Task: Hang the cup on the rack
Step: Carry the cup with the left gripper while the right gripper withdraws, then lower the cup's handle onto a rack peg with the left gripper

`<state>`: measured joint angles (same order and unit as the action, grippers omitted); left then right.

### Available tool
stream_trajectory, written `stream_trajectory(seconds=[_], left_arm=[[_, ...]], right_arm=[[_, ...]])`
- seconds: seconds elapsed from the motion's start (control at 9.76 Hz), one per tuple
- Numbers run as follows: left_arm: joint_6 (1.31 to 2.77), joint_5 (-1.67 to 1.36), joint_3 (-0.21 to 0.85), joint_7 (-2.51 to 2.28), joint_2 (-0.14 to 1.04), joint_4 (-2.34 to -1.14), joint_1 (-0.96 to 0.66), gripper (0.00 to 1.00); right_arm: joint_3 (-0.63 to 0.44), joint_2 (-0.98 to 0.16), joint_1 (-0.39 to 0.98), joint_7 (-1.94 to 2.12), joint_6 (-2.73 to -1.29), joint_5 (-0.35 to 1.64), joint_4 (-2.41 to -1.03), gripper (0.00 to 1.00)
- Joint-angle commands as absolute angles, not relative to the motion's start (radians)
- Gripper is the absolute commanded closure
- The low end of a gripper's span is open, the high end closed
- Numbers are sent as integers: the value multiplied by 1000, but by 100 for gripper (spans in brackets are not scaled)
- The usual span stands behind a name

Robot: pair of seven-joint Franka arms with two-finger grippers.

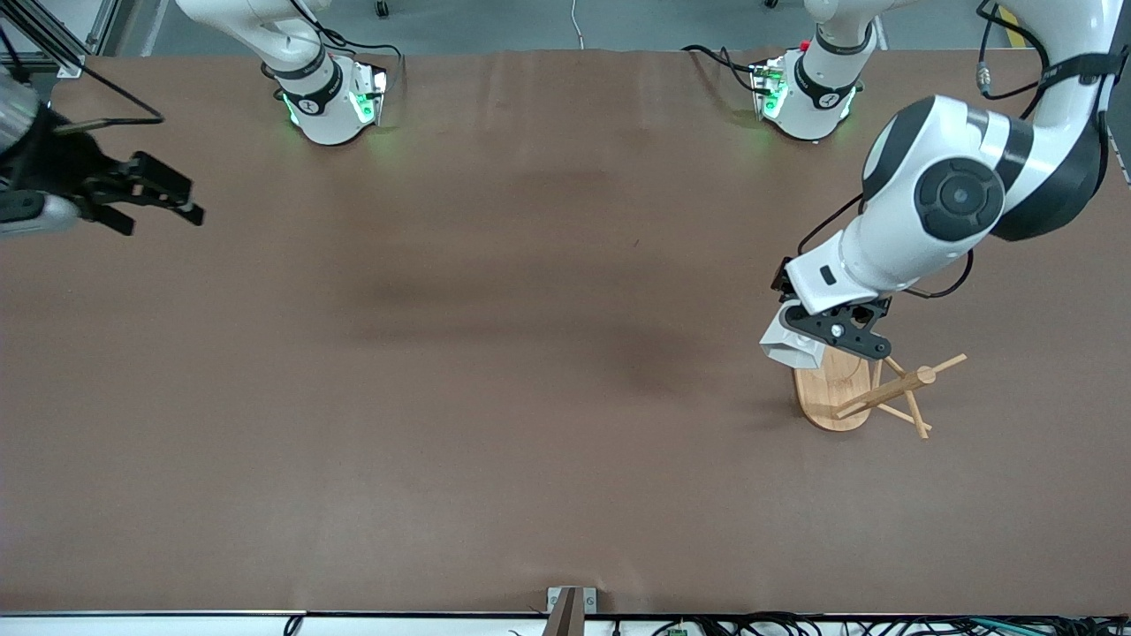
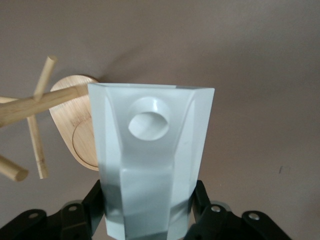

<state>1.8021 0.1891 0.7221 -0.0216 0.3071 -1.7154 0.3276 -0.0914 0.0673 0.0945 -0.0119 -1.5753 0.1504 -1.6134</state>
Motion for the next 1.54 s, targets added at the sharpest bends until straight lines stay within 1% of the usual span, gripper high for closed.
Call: stream_trajectory(seconds=[0.0,0.1,0.31,0.51,0.61,0.82,1.02,1.43], left_arm=[[1821,212,735,29,310,-1779,353,90],[1822,210,739,66,307,-1795,383,90],[1821,207,742,86,270,-1831,394,90],[1819,204,742,138,244,-1859,429,89],[1819,198,742,191,244,-1861,449,89],[1819,195,744,224,245,-1858,469,89],[1836,177,742,227,256,-1850,472,89],[1865,109,741,282,291,-1832,526,89]], right_arm=[[-78,23,40,-8,-1578,136,-1548,0],[-78,3,10,42,-1574,146,-1508,0],[-80,6,12,45,-1571,129,-1506,0],[-69,9,26,23,-1575,39,-1517,0],[-69,12,37,18,-1578,32,-1534,0],[-74,11,29,8,-1577,31,-1525,0],[-72,11,29,-107,-1554,31,-1526,0],[-71,12,38,-97,-1549,32,-1534,0]])
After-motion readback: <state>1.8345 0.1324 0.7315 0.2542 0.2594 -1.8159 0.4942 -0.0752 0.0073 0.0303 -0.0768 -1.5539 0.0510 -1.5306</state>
